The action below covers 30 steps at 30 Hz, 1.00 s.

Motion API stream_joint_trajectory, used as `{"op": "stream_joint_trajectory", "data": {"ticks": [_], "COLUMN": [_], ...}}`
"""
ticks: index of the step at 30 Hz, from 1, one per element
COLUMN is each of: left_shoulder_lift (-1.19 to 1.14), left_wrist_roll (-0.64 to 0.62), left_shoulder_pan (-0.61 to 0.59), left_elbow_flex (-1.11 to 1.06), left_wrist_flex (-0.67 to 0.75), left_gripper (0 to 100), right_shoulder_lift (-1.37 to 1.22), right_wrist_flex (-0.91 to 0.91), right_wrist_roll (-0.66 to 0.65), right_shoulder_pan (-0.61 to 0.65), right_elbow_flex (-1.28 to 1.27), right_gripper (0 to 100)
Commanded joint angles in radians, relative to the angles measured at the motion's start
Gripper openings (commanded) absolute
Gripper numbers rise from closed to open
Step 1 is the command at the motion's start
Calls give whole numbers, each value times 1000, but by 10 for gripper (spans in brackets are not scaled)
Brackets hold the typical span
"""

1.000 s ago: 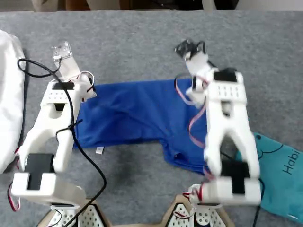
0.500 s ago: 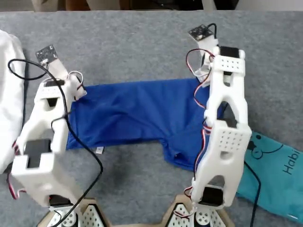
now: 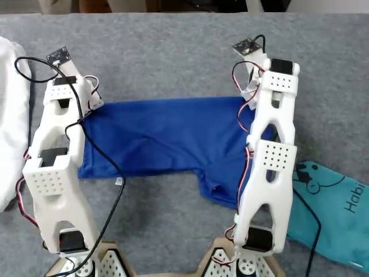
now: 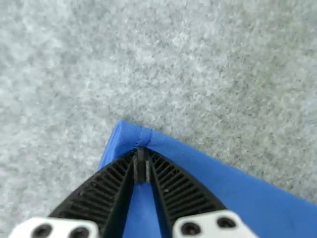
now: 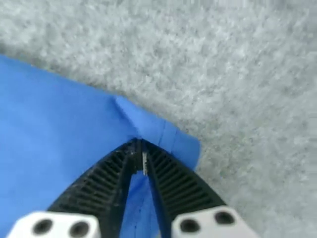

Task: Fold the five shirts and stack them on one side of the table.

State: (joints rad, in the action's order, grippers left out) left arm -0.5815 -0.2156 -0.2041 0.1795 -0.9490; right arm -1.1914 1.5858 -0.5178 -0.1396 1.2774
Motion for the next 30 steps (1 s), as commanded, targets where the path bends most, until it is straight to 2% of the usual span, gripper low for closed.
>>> {"op": "stream_joint_trajectory", "data": {"ticks": [1, 8, 14, 16, 19, 22, 24, 27, 30], "left_shoulder_lift": [67, 220, 318, 351, 432, 553, 630, 700, 734], "left_wrist_roll": [11, 11, 12, 58, 192, 218, 233, 229, 229], "left_shoulder_pan": [-11, -11, -11, 5, 61, 97, 127, 135, 135], "left_elbow_flex": [49, 49, 54, 44, 2, -117, -222, -404, -542], "left_wrist_flex": [-44, -121, -250, -331, -468, -497, -474, -358, -288], "left_gripper": [19, 19, 19, 19, 19, 19, 19, 19, 19], "right_shoulder_lift": [-1, -21, 1, 12, 94, 259, 378, 527, 628], "right_wrist_flex": [107, 195, 203, 204, 207, 204, 203, 190, 117], "right_wrist_roll": [5, 71, 78, 75, 49, 44, 43, 48, 48], "right_shoulder_pan": [7, 13, 1, -10, -19, -28, -28, -24, -41], "right_elbow_flex": [202, 394, 375, 346, 234, 48, -102, -343, -585], "right_gripper": [5, 5, 5, 5, 5, 5, 5, 5, 5]}}
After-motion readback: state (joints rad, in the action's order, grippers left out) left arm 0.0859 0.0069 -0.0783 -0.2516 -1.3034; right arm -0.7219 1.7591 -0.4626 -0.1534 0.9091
